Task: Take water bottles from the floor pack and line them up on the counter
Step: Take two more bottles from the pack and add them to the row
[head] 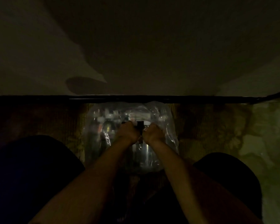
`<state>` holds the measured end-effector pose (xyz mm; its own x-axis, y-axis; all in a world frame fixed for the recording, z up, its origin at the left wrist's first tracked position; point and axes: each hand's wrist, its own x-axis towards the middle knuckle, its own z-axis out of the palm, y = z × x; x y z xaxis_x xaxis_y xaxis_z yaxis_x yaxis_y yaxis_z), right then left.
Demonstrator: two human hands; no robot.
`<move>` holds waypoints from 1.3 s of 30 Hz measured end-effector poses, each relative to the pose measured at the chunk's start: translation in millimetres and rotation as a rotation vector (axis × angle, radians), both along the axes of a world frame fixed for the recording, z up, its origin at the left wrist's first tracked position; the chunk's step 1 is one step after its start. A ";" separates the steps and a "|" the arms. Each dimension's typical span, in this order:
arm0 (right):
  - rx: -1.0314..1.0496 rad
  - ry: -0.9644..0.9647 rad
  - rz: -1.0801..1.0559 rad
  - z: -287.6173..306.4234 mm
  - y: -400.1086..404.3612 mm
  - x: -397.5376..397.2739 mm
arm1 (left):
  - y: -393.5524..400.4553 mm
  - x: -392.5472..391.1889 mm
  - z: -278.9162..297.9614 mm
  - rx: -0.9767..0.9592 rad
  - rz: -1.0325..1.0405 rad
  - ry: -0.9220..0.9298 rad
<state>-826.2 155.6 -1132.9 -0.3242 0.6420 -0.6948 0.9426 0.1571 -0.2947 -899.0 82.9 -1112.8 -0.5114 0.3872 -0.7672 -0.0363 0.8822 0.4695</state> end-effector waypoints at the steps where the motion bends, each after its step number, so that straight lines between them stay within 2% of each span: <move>1: 0.027 -0.005 0.017 -1.8 -0.4 1.8 | 1.3 1.5 -1.5 -0.023 -0.013 0.006; 11: 0.150 0.085 0.051 -9.9 -0.1 4.7 | -0.4 15.8 -23.6 -0.083 0.000 0.119; 15: 0.209 0.120 0.042 -14.5 0.0 -2.2 | -6.1 21.3 -34.9 -0.037 -0.043 0.198; 19: 0.301 0.145 0.080 -17.0 -1.3 -8.8 | -8.1 19.7 -73.6 -0.017 -0.012 0.209; 22: 0.337 0.145 0.114 -16.4 6.1 -11.6 | -11.9 19.6 -59.9 0.018 0.011 0.211; 26: 0.409 0.013 0.249 -13.6 17.9 -21.0 | -17.1 18.8 -7.7 0.130 0.019 0.209; 31: 0.346 -0.037 0.391 -18.1 28.1 -31.6 | -27.4 19.8 9.3 0.238 0.031 0.174; 35: 0.344 0.007 0.404 -8.2 32.6 -38.7 | -29.6 20.8 14.3 0.282 0.048 0.182; 39: 0.331 0.048 0.473 8.3 37.4 -33.6 | -28.1 18.4 23.1 0.314 0.083 0.283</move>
<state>-859.9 193.0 -1124.5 -0.6551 0.6003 -0.4588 0.7341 0.6493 -0.1986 -880.6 54.8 -1089.7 -0.7242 0.5279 -0.4437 0.0674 0.6945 0.7163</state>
